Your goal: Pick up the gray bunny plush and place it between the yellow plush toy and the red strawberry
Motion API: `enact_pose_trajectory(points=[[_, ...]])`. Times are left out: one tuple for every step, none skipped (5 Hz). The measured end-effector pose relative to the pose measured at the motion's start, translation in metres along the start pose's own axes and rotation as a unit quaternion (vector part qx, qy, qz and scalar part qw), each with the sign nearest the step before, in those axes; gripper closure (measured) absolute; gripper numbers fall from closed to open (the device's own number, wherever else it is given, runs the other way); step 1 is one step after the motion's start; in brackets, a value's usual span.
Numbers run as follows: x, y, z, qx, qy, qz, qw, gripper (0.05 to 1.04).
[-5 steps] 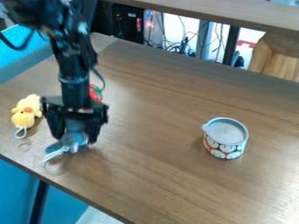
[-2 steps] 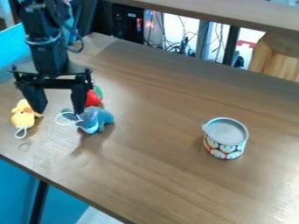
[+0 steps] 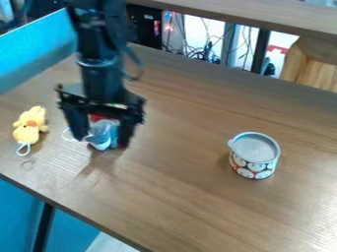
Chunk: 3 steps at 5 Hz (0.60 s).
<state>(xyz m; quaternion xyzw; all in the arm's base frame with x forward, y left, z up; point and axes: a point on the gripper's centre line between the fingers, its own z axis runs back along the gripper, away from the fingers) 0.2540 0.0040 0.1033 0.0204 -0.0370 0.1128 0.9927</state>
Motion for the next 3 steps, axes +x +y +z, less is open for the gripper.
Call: enact_pose_trajectory(points=[[-0.008,-0.009,0.004,-0.004,-0.012,-0.018,0.9997,0.083],[-0.01,-0.029,0.0,-0.006,-0.011,-0.036,0.9993,0.083],[-0.002,-0.053,-0.006,-0.004,-0.007,-0.055,0.9985,0.083]])
